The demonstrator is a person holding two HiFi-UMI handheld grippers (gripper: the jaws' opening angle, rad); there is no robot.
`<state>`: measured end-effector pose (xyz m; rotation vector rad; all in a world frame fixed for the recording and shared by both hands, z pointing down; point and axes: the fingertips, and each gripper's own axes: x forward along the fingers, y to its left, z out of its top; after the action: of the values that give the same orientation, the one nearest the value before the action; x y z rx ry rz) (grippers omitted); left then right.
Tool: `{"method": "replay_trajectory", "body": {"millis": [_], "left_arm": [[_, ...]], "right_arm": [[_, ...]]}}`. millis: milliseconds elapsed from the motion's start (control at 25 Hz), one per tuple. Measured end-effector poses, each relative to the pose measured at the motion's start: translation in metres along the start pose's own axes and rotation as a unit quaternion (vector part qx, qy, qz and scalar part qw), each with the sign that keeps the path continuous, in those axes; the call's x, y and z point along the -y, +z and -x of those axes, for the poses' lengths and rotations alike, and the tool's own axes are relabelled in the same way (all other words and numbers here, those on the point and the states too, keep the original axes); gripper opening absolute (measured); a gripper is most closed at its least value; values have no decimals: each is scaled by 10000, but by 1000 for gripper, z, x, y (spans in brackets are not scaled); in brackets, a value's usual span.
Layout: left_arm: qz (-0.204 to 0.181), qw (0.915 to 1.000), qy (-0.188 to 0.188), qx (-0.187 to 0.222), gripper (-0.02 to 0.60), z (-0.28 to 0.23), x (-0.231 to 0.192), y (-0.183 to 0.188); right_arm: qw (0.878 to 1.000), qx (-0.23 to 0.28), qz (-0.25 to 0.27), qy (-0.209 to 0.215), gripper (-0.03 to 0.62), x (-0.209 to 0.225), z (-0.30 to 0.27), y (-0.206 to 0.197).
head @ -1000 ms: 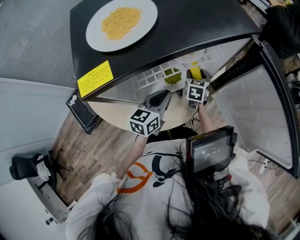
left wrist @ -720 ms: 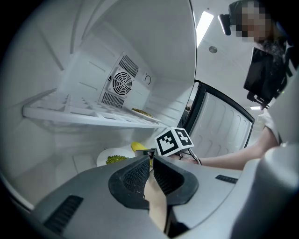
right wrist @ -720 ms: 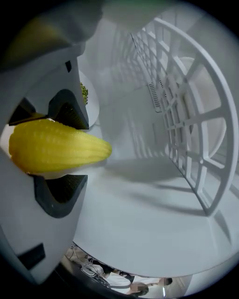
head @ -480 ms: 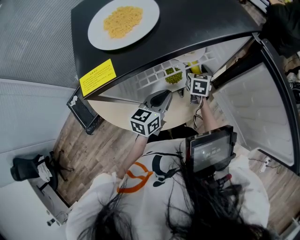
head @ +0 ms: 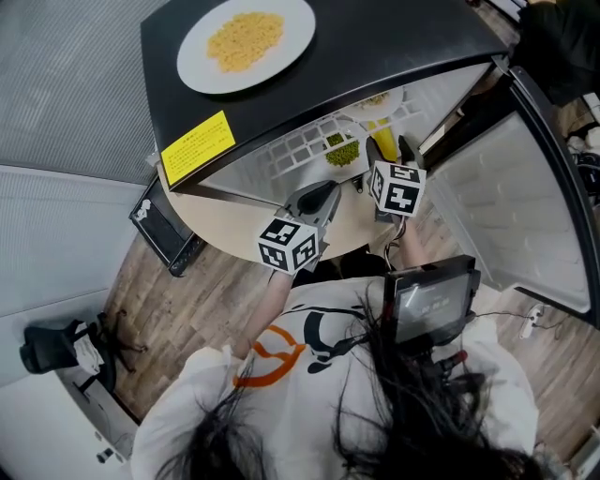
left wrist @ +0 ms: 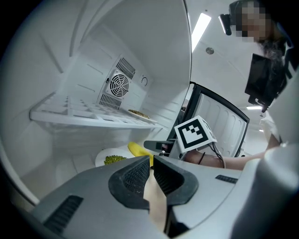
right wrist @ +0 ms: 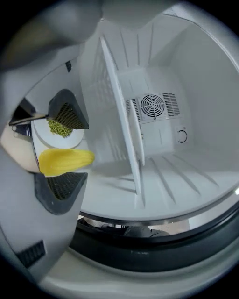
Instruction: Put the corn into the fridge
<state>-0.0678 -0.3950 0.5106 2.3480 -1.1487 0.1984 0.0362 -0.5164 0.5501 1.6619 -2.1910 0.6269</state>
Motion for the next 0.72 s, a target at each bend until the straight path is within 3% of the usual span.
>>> {"method": "replay_trajectory", "body": {"millis": [280, 480, 600, 720], "left_arm": [[-54, 9999, -137, 41, 32, 13, 7, -1], [-118, 9995, -295, 85, 33, 27, 14, -3], [-147, 9991, -394, 115, 34, 38, 15, -4], [-167, 9987, -456, 128, 34, 54, 15, -8]], "right_arm": [[9956, 245, -844, 327, 295, -17, 41, 3], [9837, 324, -1626, 690, 293, -37, 70, -2], [9799, 411, -1791, 782, 291, -52, 86, -1], [9748, 507, -2035, 757, 223, -64, 102, -6]]}}
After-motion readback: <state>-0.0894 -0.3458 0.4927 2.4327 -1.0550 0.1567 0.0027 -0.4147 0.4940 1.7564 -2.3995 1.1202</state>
